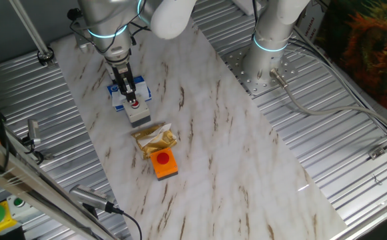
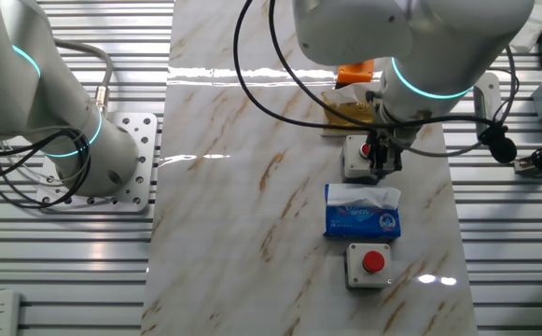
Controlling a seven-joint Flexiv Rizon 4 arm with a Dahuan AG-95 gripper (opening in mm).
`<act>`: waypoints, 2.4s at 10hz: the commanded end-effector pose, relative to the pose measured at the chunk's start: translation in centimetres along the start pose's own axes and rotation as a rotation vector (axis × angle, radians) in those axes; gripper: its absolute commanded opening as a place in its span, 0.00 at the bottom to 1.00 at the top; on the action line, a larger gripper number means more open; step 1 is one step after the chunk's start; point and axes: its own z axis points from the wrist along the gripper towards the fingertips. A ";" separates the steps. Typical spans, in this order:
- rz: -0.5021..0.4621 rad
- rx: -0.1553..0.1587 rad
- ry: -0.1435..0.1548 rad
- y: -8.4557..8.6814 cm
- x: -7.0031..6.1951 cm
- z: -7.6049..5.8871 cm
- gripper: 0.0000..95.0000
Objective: Press three buttons from left to right in sequence
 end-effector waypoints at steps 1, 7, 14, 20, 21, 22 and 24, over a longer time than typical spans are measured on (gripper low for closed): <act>-0.001 0.001 -0.001 -0.1 0.0 0.1 0.40; 0.000 0.000 -0.002 -0.3 -0.2 0.8 0.40; -0.005 0.005 0.003 0.0 -0.1 0.3 0.40; -0.003 0.009 0.004 -0.2 0.2 0.2 0.40; -0.004 0.008 0.004 -0.2 0.3 0.2 0.40; -0.010 0.010 0.002 -0.4 0.5 0.2 0.40; -0.007 0.010 0.002 -0.3 0.6 0.2 0.40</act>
